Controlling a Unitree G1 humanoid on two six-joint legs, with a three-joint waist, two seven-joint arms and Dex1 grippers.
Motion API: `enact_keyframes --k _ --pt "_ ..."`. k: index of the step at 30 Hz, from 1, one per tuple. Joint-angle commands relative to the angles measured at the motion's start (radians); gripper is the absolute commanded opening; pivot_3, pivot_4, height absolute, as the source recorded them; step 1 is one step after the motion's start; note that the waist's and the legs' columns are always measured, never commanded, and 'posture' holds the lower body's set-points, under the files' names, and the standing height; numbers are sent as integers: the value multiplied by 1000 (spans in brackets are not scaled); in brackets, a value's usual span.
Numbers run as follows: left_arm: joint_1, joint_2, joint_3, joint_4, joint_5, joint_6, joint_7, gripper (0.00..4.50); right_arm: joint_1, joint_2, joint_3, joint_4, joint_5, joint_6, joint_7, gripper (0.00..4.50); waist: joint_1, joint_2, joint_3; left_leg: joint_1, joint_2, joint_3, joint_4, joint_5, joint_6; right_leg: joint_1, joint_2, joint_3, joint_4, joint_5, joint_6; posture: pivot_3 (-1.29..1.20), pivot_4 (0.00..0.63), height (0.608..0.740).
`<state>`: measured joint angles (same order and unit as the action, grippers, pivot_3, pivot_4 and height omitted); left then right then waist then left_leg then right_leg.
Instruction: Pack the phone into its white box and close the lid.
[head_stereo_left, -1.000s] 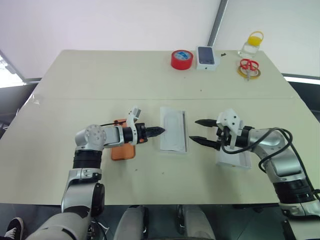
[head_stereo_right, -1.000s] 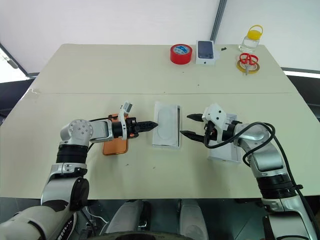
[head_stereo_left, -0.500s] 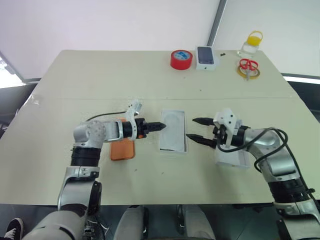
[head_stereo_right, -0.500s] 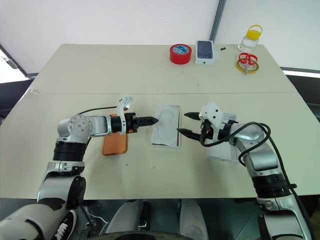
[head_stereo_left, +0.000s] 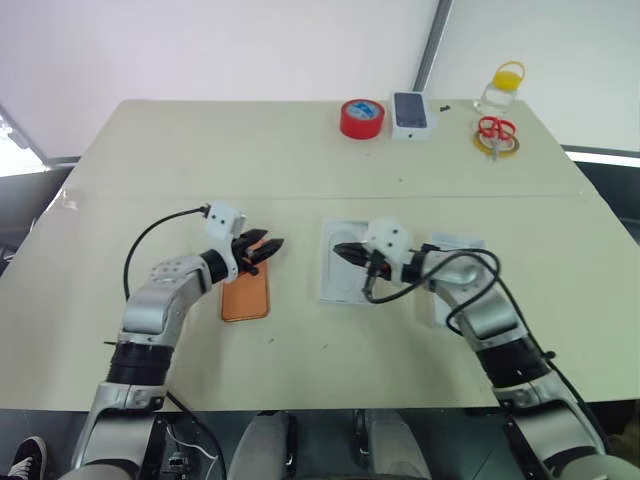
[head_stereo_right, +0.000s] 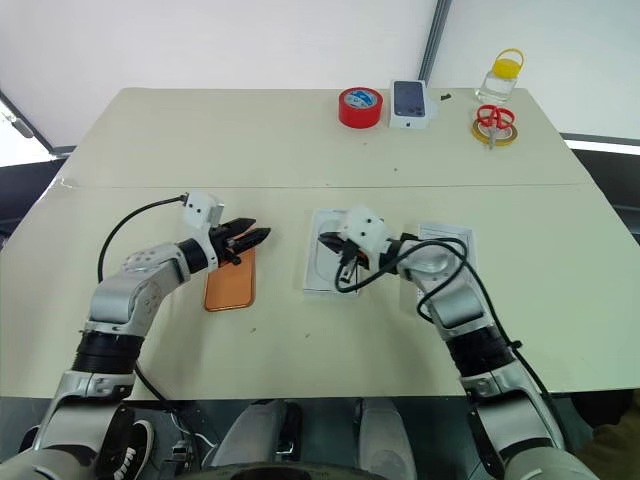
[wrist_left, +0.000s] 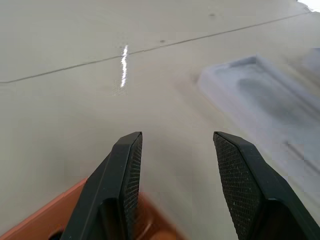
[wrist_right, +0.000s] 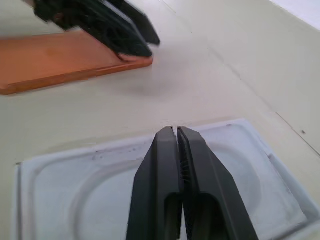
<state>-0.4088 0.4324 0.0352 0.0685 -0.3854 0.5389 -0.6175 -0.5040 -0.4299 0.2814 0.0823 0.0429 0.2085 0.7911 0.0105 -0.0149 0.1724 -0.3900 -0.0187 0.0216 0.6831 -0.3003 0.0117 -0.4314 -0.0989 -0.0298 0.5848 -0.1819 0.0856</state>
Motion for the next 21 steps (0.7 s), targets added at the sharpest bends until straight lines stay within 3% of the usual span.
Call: enact_keyframes --k 1,7,16,21 --pt "42 18 50 -59 -9 -17 3 2406 -20 -15 31 25 -56 -6 9 21 3 0 0 0 0 0 0 0 0 0 0 0 0 0 0 0 150 740" --pt "73 8 83 -90 -25 -1 31 2406 -11 -125 112 27 -146 -24 127 21 3 0 0 0 -1 0 1 -1 1 1 -1 -1 0 0 0 0 150 740" --pt "74 6 84 -110 -60 46 15 2406 42 -207 129 -60 -127 22 250 21 1 -1 -1 2 0 -1 1 -1 1 3 1 -2 0 0 0 0 150 740" --pt "69 9 95 -106 -75 85 8 2406 15 -117 53 -88 -56 58 189 21 0 -2 -1 2 0 -1 1 -1 1 4 1 -1 -1 0 0 0 150 740"
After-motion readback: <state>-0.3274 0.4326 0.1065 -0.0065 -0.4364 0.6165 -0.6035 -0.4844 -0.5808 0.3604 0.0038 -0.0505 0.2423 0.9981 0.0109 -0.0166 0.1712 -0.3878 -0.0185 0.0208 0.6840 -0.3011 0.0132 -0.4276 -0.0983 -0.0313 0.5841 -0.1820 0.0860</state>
